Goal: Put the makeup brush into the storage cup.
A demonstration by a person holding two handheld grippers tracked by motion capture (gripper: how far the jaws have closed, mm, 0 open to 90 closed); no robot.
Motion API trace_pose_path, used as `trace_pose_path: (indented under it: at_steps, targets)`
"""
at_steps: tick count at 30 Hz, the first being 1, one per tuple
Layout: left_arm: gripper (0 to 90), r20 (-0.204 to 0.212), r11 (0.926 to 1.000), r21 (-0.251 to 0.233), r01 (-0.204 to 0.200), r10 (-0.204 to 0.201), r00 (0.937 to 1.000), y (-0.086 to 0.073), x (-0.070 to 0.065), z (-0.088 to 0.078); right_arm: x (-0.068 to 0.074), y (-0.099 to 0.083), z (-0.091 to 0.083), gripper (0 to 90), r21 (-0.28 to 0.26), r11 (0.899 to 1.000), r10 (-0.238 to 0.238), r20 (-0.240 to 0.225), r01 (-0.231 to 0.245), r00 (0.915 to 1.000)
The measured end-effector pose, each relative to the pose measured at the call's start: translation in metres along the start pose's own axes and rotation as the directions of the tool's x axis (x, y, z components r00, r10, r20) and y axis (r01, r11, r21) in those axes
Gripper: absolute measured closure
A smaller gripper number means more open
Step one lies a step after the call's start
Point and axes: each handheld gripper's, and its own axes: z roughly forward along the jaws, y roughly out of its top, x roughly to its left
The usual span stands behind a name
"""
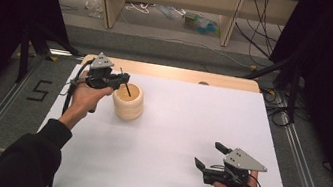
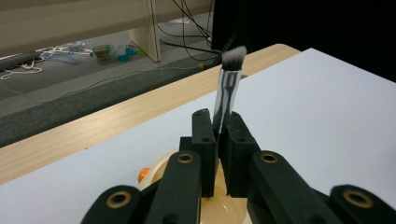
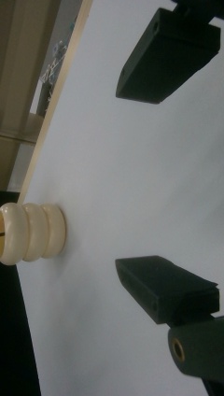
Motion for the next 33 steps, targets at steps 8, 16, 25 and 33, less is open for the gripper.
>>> trace_pose_path:
  at_steps: [8,16,25,33]
  targets:
    - [84.7,0.007,0.9990,0.045,0.007,-0.007,0.9999,-0.005,0.003,0.008,0.000,0.000,0.000,16.3,0.000,1.000,-0.002,-0.004,0.002,1.0000]
    - [77.0,0.014,0.9959,0.091,-0.001,0.000,0.9999,-0.012,0.006,0.014,0.000,0.000,0.000,16.3,0.000,1.000,0.000,-0.008,0.000,1.0000]
    - [40.2,-0.037,0.9979,0.046,0.045,-0.043,0.9984,-0.007,0.007,-0.003,0.000,0.000,-0.002,16.3,0.018,1.000,-0.004,-0.004,0.004,1.0000]
    - [32.9,-0.026,0.9983,0.016,0.055,-0.055,0.9981,-0.006,0.006,-0.023,0.000,0.000,0.000,16.3,0.001,1.000,0.000,0.000,0.000,1.0000]
